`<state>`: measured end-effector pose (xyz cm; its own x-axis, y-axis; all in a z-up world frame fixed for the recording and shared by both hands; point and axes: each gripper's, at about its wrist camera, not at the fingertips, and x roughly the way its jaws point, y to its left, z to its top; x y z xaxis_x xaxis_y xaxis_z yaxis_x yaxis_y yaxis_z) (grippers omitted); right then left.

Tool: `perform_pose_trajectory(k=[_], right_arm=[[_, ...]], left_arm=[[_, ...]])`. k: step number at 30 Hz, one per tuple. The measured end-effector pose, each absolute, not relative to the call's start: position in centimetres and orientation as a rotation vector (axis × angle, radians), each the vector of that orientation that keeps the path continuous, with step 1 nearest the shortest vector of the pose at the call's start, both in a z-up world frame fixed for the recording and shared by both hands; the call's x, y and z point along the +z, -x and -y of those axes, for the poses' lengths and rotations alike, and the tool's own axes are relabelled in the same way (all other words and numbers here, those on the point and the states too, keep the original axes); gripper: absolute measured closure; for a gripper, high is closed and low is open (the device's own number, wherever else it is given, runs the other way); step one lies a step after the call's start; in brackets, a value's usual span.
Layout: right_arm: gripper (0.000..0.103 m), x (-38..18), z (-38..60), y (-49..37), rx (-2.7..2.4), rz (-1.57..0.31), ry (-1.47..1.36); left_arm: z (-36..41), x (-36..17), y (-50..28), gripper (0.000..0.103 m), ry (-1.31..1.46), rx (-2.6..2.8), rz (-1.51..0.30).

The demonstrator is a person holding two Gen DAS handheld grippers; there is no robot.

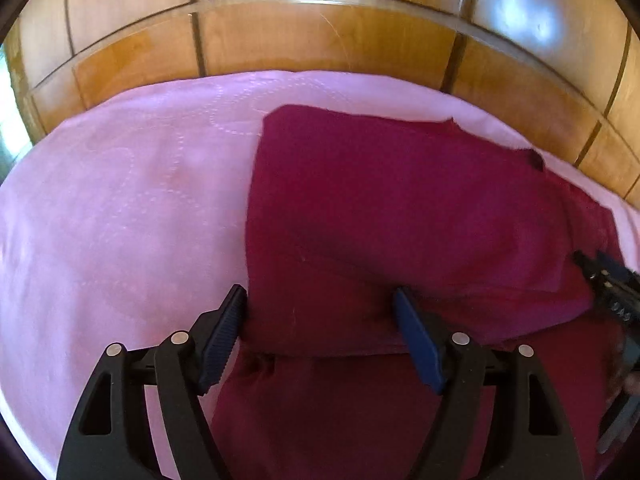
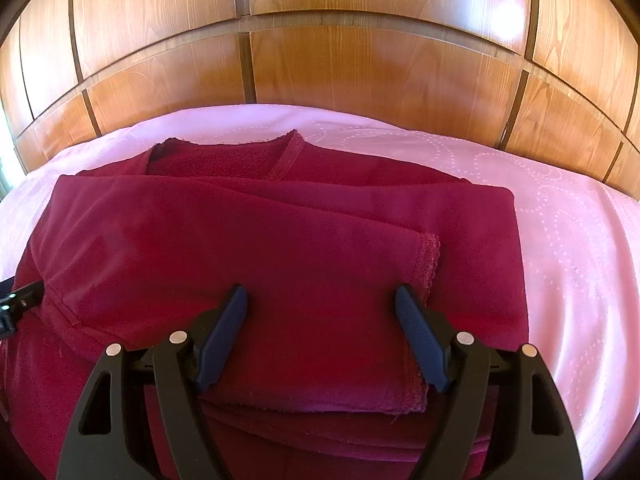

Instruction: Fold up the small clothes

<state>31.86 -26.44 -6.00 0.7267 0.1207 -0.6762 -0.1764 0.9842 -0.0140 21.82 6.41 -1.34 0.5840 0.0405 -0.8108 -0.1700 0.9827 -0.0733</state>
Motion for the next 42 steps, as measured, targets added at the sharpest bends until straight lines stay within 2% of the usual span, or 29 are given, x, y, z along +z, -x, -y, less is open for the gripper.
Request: perform_pose_trajectory(k=[9, 21, 24, 25, 26, 35, 42], right_arm=[[0.027, -6.0, 26.4, -32.0, 0.164, -0.739, 0.08], [0.025, -6.1, 26.2, -31.9, 0.145, -0.733, 0.106], [0.022, -5.9, 25.6, -31.8, 0.11, -0.732, 0.146], [0.009, -5.8, 25.4, -31.7, 0.081, -0.729, 0.171], [0.002, -5.7, 25.3, -31.6, 0.03, -0.731, 0.197], [0.002, -4.9, 27.1, -26.8, 0.109, -0.757, 0.172], [0.002, -6.4, 30.2, -21.1, 0.185, -0.859, 0.083]], left_arm=[[-4.9, 2.1, -14.9, 0.028, 0.115, 0.078, -0.854], [-5.5, 0.6, -9.7, 0.028, 0.166, 0.086, -0.898], [-5.6, 0.2, -8.9, 0.028, 0.167, 0.085, -0.912], [-5.8, 0.1, -8.7, 0.028, 0.169, 0.084, -0.914], [-5.8, 0.0, -8.4, 0.028, 0.168, 0.086, -0.916], [-6.6, -0.9, -6.8, 0.028, 0.169, 0.089, -0.944], [-6.7, -1.3, -5.7, 0.028, 0.149, 0.084, -0.945]])
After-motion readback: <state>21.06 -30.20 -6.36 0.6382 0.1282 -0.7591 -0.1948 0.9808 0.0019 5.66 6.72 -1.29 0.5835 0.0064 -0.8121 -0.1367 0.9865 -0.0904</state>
